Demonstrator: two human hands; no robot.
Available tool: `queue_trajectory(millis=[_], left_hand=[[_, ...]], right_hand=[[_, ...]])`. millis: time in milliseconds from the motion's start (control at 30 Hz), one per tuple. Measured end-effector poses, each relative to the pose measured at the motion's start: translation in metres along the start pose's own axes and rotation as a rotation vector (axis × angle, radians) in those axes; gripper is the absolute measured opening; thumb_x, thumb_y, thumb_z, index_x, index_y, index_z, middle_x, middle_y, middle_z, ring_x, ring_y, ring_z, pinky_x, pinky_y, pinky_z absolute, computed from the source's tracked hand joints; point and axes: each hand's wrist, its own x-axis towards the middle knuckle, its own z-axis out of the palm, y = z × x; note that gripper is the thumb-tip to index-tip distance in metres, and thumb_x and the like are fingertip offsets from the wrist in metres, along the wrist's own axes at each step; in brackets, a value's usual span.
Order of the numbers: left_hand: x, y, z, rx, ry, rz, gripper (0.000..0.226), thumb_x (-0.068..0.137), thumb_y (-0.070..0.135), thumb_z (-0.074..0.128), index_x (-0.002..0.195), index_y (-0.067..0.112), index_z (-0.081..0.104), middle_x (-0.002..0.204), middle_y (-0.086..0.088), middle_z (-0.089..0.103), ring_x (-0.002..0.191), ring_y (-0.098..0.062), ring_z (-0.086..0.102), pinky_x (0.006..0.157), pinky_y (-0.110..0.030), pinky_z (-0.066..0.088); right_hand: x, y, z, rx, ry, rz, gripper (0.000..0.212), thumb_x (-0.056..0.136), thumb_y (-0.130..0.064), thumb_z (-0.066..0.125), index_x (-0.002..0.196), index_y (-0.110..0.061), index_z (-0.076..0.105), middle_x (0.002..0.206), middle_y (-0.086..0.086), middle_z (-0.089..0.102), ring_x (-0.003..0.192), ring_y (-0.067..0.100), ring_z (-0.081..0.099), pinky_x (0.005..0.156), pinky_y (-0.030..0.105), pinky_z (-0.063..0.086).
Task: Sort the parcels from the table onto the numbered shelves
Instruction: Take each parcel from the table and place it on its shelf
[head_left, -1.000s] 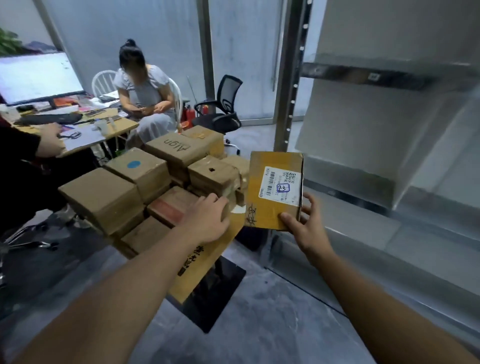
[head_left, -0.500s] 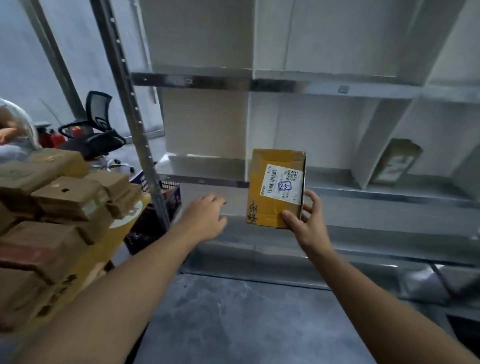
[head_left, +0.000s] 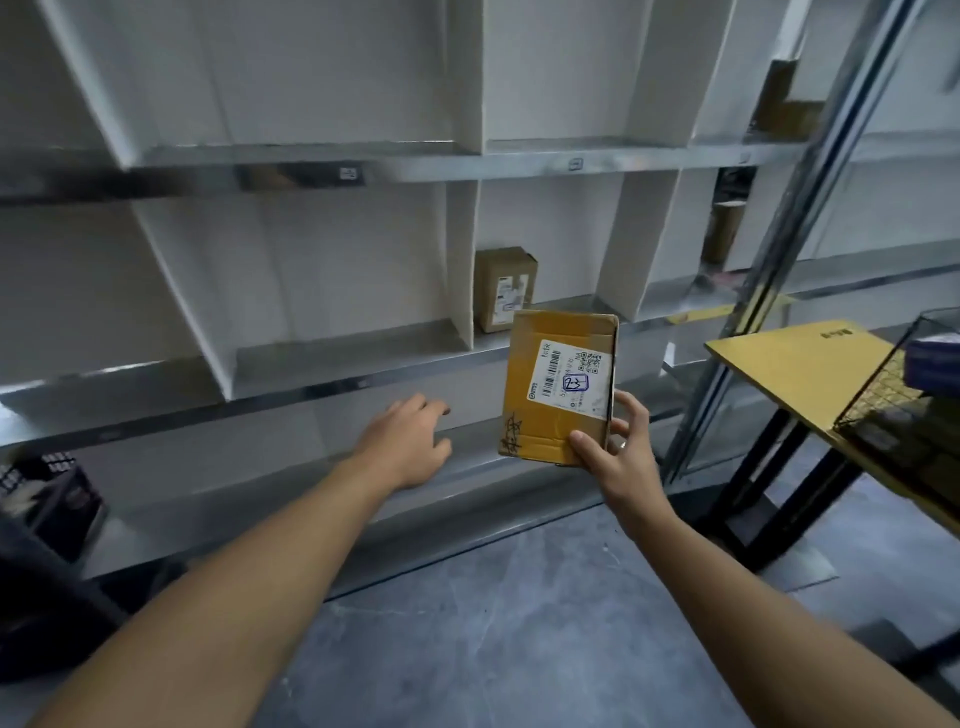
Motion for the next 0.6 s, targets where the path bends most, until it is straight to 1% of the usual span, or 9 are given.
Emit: queue_trajectory(millis=[200, 300, 367, 467, 500, 600], left_hand=[[0.072, 0.032, 0.015, -0.006, -0.030, 0.097, 0.050, 0.095, 0.039, 0.049, 0.142, 0.025, 0.040, 0.140, -0.002, 0.045, 0.127, -0.025, 0.043, 0.103, -0.041, 0.040], [0.118, 0.044, 0.022, -0.020, -0.024, 0.147, 0.050, 0.094, 0.039, 0.049, 0.142, 0.025, 0.040, 0.140, -0.001, 0.044, 0.128, -0.024, 0.043, 0.104, -0.041, 0.040], [0.154, 0.048, 0.026, -0.027, -0.022, 0.174, 0.051, 0.094, 0.039, 0.049, 0.142, 0.025, 0.040, 0.141, -0.001, 0.044, 0.128, -0.024, 0.043, 0.105, -0.042, 0.039], [0.211, 0.052, 0.030, -0.045, -0.013, 0.197, 0.051, 0.095, 0.038, 0.049, 0.143, 0.025, 0.039, 0.140, -0.001, 0.044, 0.128, -0.023, 0.042, 0.105, -0.040, 0.039], [0.229, 0.053, 0.031, -0.050, -0.018, 0.198, 0.051, 0.095, 0.038, 0.050, 0.143, 0.024, 0.039, 0.140, -0.002, 0.044, 0.128, -0.023, 0.042, 0.105, -0.039, 0.038], [0.281, 0.056, 0.034, -0.050, -0.044, 0.203, 0.052, 0.095, 0.038, 0.050, 0.143, 0.024, 0.038, 0.141, -0.002, 0.044, 0.128, -0.022, 0.043, 0.106, -0.040, 0.039]], right_hand=[[0.042, 0.022, -0.039, -0.001, 0.105, 0.013, 0.066, 0.087, -0.026, 0.077, 0.132, -0.051, 0.036, 0.131, 0.003, 0.052, 0.119, 0.025, 0.060, 0.094, 0.051, 0.057], [0.078, 0.033, -0.048, -0.024, 0.138, 0.018, 0.067, 0.087, -0.027, 0.077, 0.135, -0.047, 0.036, 0.128, 0.002, 0.053, 0.117, 0.023, 0.061, 0.095, 0.050, 0.056], [0.109, 0.037, -0.052, -0.047, 0.156, 0.018, 0.068, 0.084, -0.032, 0.079, 0.134, -0.049, 0.036, 0.127, 0.001, 0.054, 0.116, 0.024, 0.062, 0.095, 0.052, 0.056], [0.159, 0.043, -0.056, -0.075, 0.180, 0.024, 0.074, 0.073, -0.050, 0.078, 0.132, -0.054, 0.035, 0.129, 0.001, 0.054, 0.116, 0.025, 0.063, 0.095, 0.053, 0.055], [0.176, 0.045, -0.057, -0.079, 0.186, 0.031, 0.074, 0.073, -0.050, 0.078, 0.133, -0.054, 0.035, 0.129, 0.001, 0.054, 0.116, 0.024, 0.062, 0.096, 0.053, 0.055], [0.225, 0.047, -0.060, -0.097, 0.181, 0.019, 0.067, 0.085, -0.032, 0.078, 0.133, -0.052, 0.036, 0.129, -0.003, 0.054, 0.120, 0.023, 0.059, 0.099, 0.053, 0.053]])
